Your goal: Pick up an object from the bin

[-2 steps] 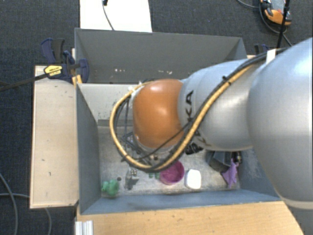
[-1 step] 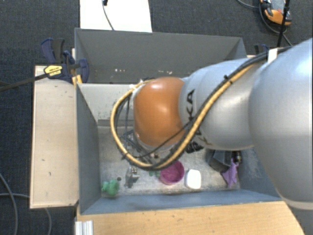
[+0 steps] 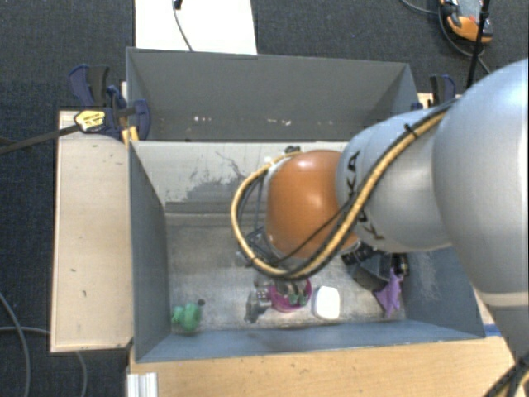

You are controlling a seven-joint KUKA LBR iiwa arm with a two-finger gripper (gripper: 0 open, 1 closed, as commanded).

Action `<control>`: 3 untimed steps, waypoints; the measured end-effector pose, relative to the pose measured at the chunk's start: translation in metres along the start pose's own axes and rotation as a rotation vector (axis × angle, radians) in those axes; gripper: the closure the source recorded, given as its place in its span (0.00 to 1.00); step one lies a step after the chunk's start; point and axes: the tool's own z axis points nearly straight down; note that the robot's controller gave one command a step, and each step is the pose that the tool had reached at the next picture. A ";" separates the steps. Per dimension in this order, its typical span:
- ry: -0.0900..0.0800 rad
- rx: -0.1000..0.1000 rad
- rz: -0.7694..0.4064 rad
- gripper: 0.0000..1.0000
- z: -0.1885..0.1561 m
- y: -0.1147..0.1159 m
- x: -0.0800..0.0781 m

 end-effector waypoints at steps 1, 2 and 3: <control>0.005 0.001 -0.157 0.00 -0.014 -0.082 0.010; 0.002 0.003 -0.410 0.00 0.001 -0.085 -0.033; 0.000 0.000 -0.200 0.00 0.022 -0.068 -0.024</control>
Offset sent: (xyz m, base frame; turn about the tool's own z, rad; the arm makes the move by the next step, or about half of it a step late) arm 0.0406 -0.0747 -0.0059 -0.4217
